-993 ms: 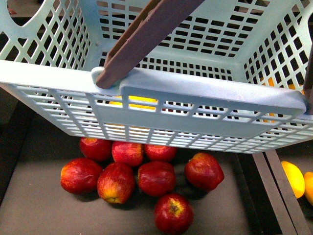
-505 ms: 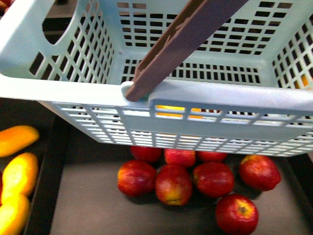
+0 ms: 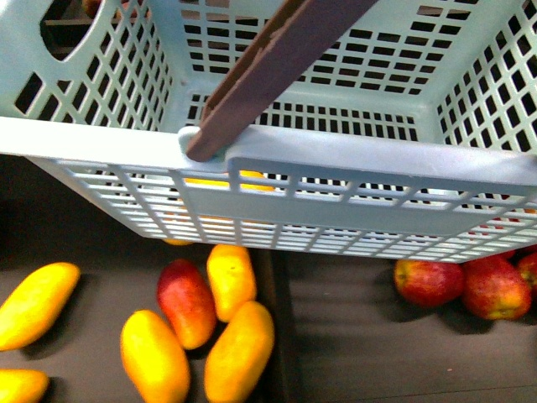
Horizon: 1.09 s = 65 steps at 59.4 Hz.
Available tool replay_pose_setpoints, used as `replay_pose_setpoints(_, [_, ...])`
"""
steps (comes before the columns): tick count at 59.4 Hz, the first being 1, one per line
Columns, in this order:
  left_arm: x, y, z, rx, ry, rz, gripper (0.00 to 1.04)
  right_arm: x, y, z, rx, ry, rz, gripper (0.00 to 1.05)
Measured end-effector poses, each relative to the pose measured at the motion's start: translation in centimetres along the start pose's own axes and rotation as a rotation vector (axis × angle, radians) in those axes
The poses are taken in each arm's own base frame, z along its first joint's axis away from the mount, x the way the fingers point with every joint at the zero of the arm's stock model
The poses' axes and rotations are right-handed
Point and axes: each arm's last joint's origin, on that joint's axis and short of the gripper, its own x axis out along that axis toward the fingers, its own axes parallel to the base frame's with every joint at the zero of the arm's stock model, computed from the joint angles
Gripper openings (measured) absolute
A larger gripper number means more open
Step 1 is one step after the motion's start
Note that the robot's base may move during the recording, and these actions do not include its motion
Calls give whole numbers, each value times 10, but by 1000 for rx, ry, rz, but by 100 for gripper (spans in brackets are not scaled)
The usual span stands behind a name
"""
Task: Pick lemon and mango into basket
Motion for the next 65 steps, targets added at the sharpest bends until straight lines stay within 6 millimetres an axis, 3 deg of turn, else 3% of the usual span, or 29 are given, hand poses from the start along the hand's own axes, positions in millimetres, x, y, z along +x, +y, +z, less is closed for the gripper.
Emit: replay_pose_setpoints(65, [0,-1,-1,5,-3,3,26,0,0,0,0,0,1,96])
